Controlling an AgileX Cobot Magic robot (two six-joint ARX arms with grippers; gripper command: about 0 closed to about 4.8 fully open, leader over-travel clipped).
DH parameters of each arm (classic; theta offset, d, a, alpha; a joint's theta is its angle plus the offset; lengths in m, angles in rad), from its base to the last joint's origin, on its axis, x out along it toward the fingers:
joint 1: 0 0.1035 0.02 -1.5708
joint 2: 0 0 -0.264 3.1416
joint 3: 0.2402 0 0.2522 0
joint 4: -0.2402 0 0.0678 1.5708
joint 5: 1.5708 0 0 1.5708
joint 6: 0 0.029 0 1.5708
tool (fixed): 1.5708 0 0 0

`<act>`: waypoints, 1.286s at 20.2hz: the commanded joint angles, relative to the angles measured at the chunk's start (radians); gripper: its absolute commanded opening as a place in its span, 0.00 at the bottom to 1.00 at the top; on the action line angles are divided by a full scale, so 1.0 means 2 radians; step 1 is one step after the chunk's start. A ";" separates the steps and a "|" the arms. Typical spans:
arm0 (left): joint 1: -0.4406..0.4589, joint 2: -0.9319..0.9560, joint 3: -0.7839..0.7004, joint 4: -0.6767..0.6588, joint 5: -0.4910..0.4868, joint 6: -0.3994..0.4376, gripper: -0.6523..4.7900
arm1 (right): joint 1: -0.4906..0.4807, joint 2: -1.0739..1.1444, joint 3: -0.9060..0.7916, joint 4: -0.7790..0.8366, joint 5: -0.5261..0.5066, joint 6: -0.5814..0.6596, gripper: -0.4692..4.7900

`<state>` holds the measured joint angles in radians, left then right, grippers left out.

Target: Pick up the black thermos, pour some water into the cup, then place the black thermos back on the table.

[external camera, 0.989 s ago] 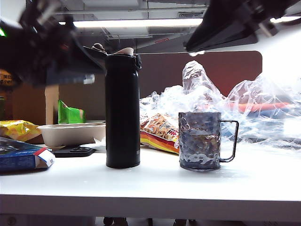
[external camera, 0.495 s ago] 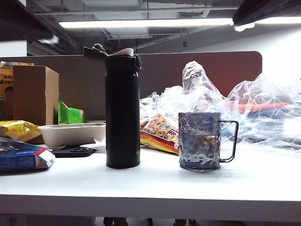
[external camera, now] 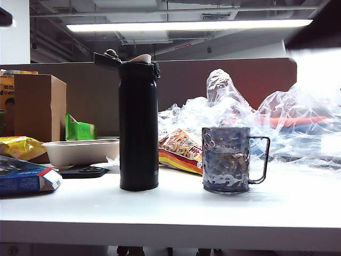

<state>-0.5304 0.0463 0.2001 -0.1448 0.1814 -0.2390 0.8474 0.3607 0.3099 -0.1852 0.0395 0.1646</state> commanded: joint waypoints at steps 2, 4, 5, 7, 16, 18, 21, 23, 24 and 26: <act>0.001 -0.016 -0.037 -0.008 -0.006 -0.001 0.11 | 0.007 -0.037 -0.069 0.081 0.032 0.004 0.08; 0.001 -0.016 -0.055 -0.006 -0.007 0.000 0.11 | 0.007 -0.037 -0.093 0.089 0.001 0.015 0.08; 0.001 -0.016 -0.062 -0.006 -0.012 -0.001 0.11 | 0.007 -0.037 -0.103 0.097 -0.022 0.025 0.08; 0.001 -0.016 -0.085 -0.005 -0.023 -0.001 0.11 | 0.007 -0.037 -0.130 0.126 -0.079 0.047 0.08; 0.001 -0.016 -0.096 -0.013 -0.035 -0.001 0.11 | 0.010 -0.037 -0.153 0.077 -0.060 0.018 0.09; 0.001 -0.016 -0.096 -0.013 -0.034 -0.001 0.11 | 0.010 -0.037 -0.153 0.066 -0.061 0.023 0.11; 0.001 -0.016 -0.096 -0.013 -0.035 -0.001 0.11 | 0.010 -0.037 -0.153 0.067 -0.062 0.022 0.11; 0.001 -0.016 -0.096 -0.013 -0.035 -0.001 0.11 | 0.010 -0.037 -0.153 0.068 -0.062 0.022 0.11; 0.001 -0.016 -0.096 -0.013 -0.035 -0.001 0.11 | 0.010 -0.039 -0.153 0.066 -0.062 0.022 0.11; 0.011 -0.019 -0.095 -0.013 -0.025 -0.001 0.11 | 0.000 -0.067 -0.153 0.061 -0.064 0.022 0.11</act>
<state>-0.5251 0.0105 0.0124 -0.1627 0.1154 -0.2409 0.8635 0.2451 0.0082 -0.0837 -0.0822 0.2085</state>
